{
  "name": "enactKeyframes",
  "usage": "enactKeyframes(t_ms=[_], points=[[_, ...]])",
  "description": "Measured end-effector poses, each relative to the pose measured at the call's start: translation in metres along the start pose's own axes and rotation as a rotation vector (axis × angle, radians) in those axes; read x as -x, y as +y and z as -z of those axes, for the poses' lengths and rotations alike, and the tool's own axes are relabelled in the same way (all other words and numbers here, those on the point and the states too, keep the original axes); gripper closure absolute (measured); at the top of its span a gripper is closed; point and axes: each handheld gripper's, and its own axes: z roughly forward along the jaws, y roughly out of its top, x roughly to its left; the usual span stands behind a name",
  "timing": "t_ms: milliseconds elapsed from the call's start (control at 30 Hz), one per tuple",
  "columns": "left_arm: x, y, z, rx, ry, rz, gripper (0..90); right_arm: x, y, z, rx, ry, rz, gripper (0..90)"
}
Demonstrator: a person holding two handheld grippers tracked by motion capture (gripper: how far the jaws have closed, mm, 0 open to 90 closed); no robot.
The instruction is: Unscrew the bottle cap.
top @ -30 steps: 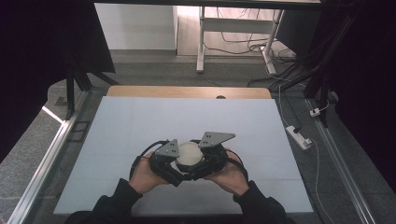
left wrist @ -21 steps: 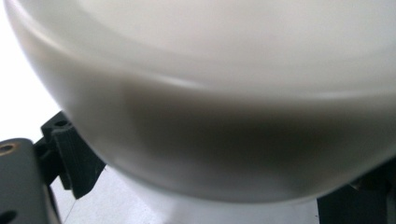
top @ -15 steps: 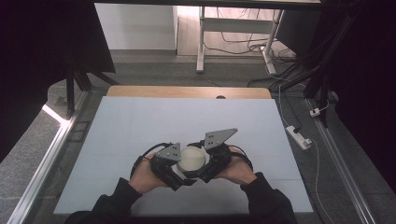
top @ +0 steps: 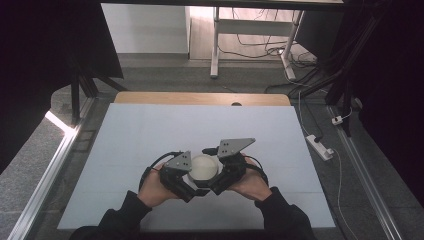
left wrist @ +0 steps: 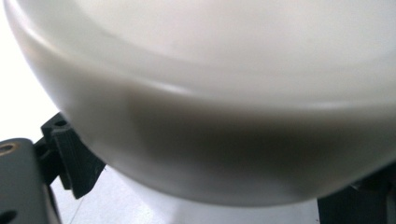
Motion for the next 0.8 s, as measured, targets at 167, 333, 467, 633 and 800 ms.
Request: enactKeyframes(t_ms=[167,333,467,633,800], points=[[-0.002,-0.001,0.001,-0.010,0.039,0.016,7.7,-0.006,0.002,0.001,0.005,-0.094,-0.044,0.0],[-0.003,-0.001,0.001,-0.017,0.071,0.038,7.7,-0.012,0.001,0.000,0.015,-0.183,-0.071,0.0],[-0.003,-0.001,0.000,-0.014,0.081,0.049,7.7,-0.017,0.002,-0.006,0.004,-0.247,-0.068,0.0],[-0.002,0.000,0.000,-0.018,0.086,0.049,7.7,-0.020,0.002,-0.011,-0.003,-0.278,-0.079,1.3],[-0.002,0.000,-0.001,-0.023,0.082,0.049,7.7,-0.022,0.000,-0.012,0.003,-0.273,-0.071,6.5]])
